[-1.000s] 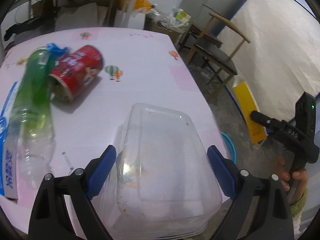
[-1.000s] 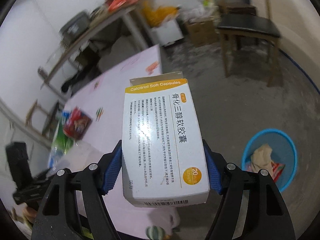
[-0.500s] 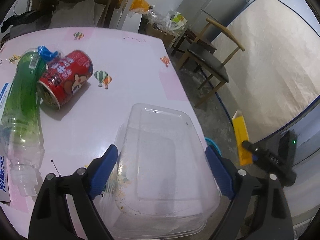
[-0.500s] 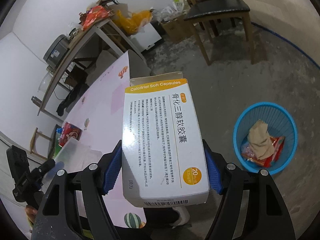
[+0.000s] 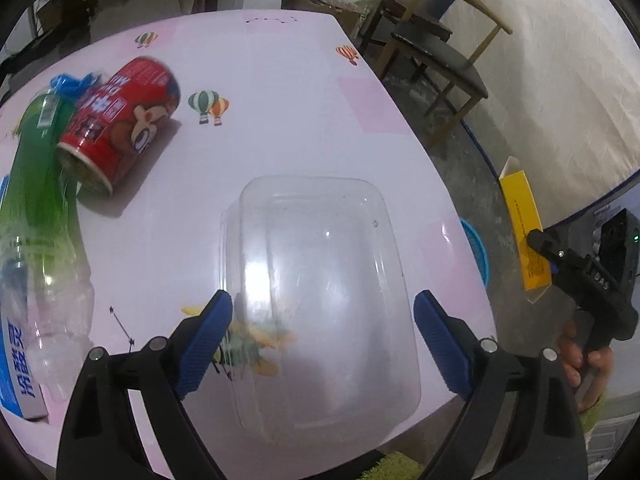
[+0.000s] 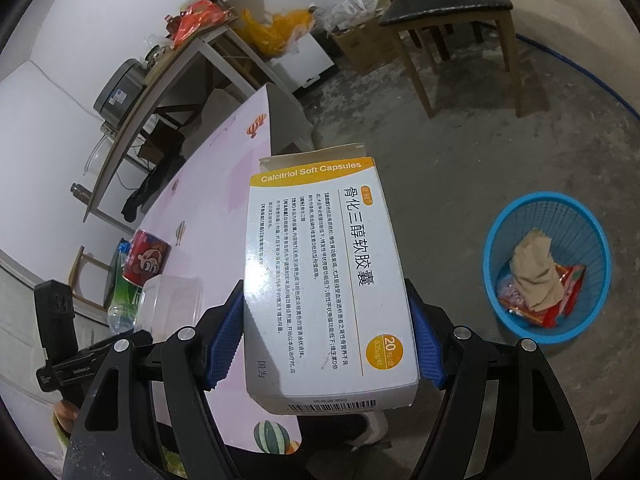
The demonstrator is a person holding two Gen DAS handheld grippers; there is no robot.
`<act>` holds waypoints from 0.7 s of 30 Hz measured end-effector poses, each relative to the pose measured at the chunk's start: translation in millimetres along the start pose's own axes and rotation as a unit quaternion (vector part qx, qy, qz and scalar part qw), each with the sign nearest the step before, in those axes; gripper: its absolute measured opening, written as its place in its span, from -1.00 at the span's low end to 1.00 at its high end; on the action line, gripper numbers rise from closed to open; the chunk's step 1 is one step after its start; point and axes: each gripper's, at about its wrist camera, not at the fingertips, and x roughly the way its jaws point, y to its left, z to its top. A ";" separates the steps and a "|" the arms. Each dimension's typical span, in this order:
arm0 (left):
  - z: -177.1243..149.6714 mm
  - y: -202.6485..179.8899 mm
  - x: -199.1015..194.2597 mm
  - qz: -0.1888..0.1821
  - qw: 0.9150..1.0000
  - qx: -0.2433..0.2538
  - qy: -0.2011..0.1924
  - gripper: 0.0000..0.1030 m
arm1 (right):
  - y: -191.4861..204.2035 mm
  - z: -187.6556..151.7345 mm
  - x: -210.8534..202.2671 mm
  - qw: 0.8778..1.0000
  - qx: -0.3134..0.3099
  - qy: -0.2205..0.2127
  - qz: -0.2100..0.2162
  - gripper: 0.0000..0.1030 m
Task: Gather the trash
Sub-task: 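Lift the white medicine box with the right gripper toward the blue wastebasket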
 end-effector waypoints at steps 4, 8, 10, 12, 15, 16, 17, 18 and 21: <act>3.1 -1.1 6.7 0.004 1.000 0.010 0.006 0.75 | -2.1 -1.1 1.1 1.000 0.001 0.004 0.003 0.34; 3.0 1.6 3.5 0.005 1.000 0.011 -0.006 0.69 | -4.1 -1.2 1.6 1.000 0.003 0.004 0.003 0.34; 3.0 2.9 0.1 0.003 1.000 0.007 -0.015 0.67 | -4.8 -0.8 1.0 1.000 0.003 0.002 0.002 0.34; 5.6 2.5 -2.8 -0.001 1.000 0.002 -0.023 0.66 | -5.8 -0.3 -0.3 1.000 0.005 -0.001 0.000 0.34; 10.5 -0.6 -11.0 -0.010 0.999 0.000 -0.040 0.65 | -10.2 -0.6 -5.0 1.000 0.009 -0.010 -0.007 0.34; 13.2 -3.8 -14.0 -0.014 0.999 0.001 -0.045 0.65 | -12.7 -0.7 -7.3 1.000 0.012 -0.014 -0.011 0.34; 16.8 -8.4 -16.7 -0.018 0.999 0.005 -0.050 0.66 | -16.1 -0.5 -9.7 1.000 0.016 -0.018 -0.014 0.34; 21.3 -14.5 -18.7 -0.021 0.998 0.010 -0.056 0.65 | -18.5 -0.4 -11.1 0.999 0.020 -0.021 -0.016 0.34; 34.5 -32.7 -22.0 -0.039 0.997 0.021 -0.065 0.65 | -32.4 -1.6 -18.1 0.998 0.040 -0.032 -0.027 0.34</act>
